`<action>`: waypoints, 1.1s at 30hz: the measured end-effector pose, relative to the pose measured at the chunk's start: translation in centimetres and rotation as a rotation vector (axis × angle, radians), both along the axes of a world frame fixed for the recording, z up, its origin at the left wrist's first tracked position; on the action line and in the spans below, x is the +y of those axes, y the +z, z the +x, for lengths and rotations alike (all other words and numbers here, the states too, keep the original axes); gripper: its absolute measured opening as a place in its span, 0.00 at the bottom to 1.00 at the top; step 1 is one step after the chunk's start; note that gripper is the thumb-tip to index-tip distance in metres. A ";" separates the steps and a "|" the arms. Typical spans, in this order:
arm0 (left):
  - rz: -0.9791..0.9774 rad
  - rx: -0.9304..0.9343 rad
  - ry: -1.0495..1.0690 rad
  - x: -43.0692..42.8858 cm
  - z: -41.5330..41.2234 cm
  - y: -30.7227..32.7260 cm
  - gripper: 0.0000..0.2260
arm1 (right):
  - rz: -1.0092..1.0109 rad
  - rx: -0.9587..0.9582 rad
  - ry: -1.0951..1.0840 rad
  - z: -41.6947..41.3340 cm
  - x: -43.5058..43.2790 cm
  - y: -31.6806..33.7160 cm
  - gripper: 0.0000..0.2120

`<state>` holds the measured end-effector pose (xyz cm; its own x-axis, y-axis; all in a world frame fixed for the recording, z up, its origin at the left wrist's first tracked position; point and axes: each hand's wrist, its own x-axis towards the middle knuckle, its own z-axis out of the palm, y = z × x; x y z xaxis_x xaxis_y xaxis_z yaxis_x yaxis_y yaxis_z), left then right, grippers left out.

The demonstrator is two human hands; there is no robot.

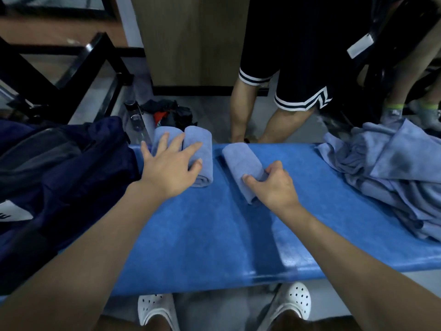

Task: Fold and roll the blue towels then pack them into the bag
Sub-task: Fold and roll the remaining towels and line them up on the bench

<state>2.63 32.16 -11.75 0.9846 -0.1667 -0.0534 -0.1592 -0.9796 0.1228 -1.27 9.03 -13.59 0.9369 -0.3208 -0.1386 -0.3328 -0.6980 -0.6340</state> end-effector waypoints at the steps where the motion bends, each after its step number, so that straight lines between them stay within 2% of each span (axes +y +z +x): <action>1: 0.013 0.040 0.006 0.3 0.2 -0.1 0.24 | 0.016 0.022 -0.015 0.6 0.6 0.1 0.24; 4: -0.017 0.098 0.024 1.0 0.3 -0.5 0.25 | 0.028 0.037 -0.011 2.2 2.3 0.4 0.27; 15: -0.037 0.055 -0.016 1.6 0.4 -0.7 0.26 | 0.183 0.031 0.173 4.5 3.7 0.8 0.30; 22: -0.061 0.060 0.001 2.1 0.6 -0.6 0.25 | 0.204 -0.002 0.222 5.0 4.3 0.7 0.35; 33: -0.033 0.077 0.016 2.8 0.3 0.2 0.26 | 0.217 -0.007 0.257 5.3 5.4 0.7 0.33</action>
